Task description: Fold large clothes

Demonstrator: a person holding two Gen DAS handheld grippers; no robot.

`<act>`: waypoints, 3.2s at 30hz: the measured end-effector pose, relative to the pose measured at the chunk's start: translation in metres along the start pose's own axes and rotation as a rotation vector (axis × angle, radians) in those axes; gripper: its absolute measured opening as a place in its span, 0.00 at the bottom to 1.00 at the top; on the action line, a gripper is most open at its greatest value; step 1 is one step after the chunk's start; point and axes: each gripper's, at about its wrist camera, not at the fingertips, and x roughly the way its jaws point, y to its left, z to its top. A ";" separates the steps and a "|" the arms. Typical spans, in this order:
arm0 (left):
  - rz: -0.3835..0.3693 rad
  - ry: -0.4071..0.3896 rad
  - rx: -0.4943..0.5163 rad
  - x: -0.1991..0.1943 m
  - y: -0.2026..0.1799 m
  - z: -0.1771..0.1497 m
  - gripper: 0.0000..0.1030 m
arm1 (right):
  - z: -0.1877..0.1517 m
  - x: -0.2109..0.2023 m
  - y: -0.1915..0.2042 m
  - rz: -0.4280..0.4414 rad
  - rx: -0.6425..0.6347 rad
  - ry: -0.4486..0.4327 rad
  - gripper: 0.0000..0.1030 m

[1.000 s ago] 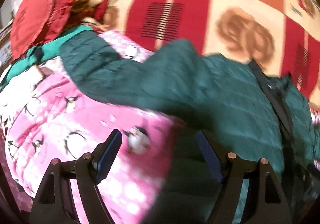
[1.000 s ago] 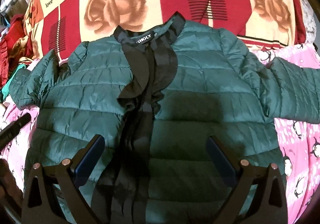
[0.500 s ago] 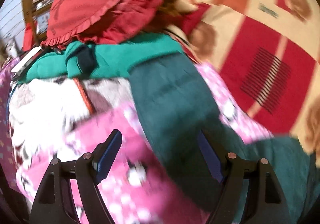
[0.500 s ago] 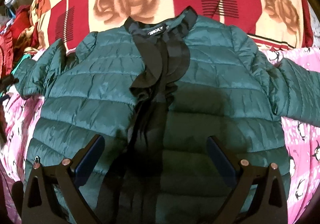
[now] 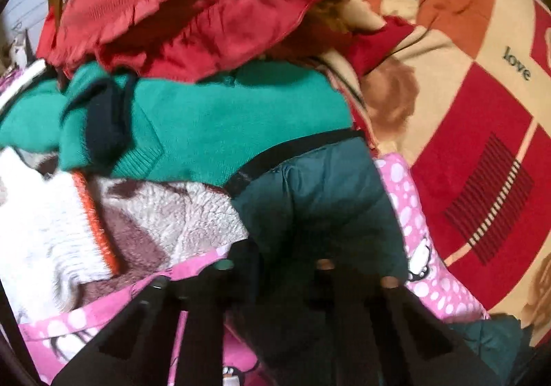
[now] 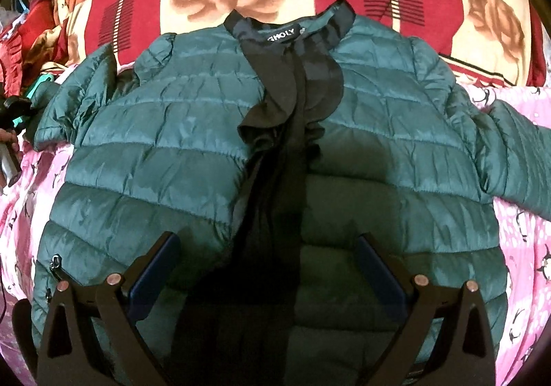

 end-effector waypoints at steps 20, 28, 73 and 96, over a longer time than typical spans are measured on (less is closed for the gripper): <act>-0.359 -0.164 0.296 -0.202 -0.096 -0.064 0.00 | -0.018 -0.038 -0.023 0.027 0.069 -0.057 1.00; -0.501 -0.145 0.462 -0.261 -0.157 -0.124 0.00 | -0.024 -0.053 -0.052 0.009 0.122 -0.093 1.00; -0.541 0.051 0.601 -0.241 -0.159 -0.197 0.19 | 0.047 -0.004 -0.100 0.185 0.323 -0.050 1.00; -0.385 0.152 0.525 -0.149 -0.170 -0.211 0.19 | 0.090 0.035 -0.159 -0.124 0.239 -0.127 0.19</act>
